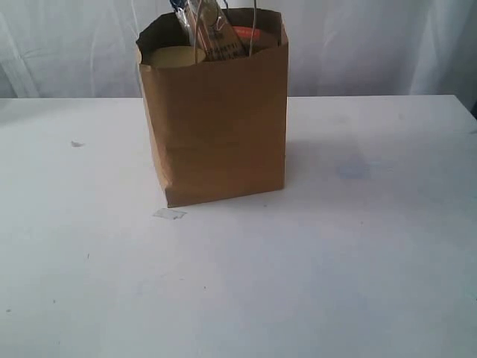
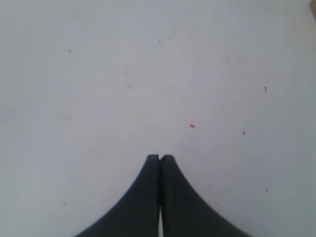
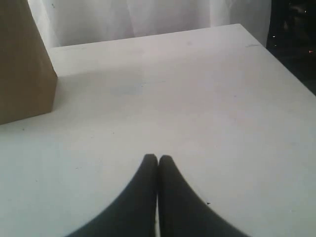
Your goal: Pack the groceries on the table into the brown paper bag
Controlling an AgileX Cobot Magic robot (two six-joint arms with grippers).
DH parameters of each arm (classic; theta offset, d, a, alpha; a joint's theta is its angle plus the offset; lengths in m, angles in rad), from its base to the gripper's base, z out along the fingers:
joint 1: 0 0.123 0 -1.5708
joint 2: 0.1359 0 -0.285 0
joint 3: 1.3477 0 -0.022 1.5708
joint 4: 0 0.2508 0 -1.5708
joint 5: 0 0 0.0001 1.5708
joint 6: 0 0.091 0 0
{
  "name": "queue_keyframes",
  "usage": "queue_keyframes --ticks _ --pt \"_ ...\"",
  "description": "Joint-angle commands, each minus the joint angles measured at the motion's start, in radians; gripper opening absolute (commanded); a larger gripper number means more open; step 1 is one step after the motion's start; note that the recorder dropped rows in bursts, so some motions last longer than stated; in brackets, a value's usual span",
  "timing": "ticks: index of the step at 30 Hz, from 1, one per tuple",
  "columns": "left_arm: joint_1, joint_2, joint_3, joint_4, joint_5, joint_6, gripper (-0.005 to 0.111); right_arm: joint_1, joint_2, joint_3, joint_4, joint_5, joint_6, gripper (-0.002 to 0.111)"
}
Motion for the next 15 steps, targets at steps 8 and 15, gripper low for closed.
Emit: queue_keyframes --ticks 8,15 --pt "-0.006 -0.004 0.061 -0.017 -0.161 0.279 0.0 -0.008 -0.005 0.002 0.006 -0.002 -0.003 0.0" --pt "-0.006 -0.004 0.064 -0.022 -0.175 0.341 0.0 -0.008 -0.005 0.002 0.006 -0.002 -0.003 0.0"
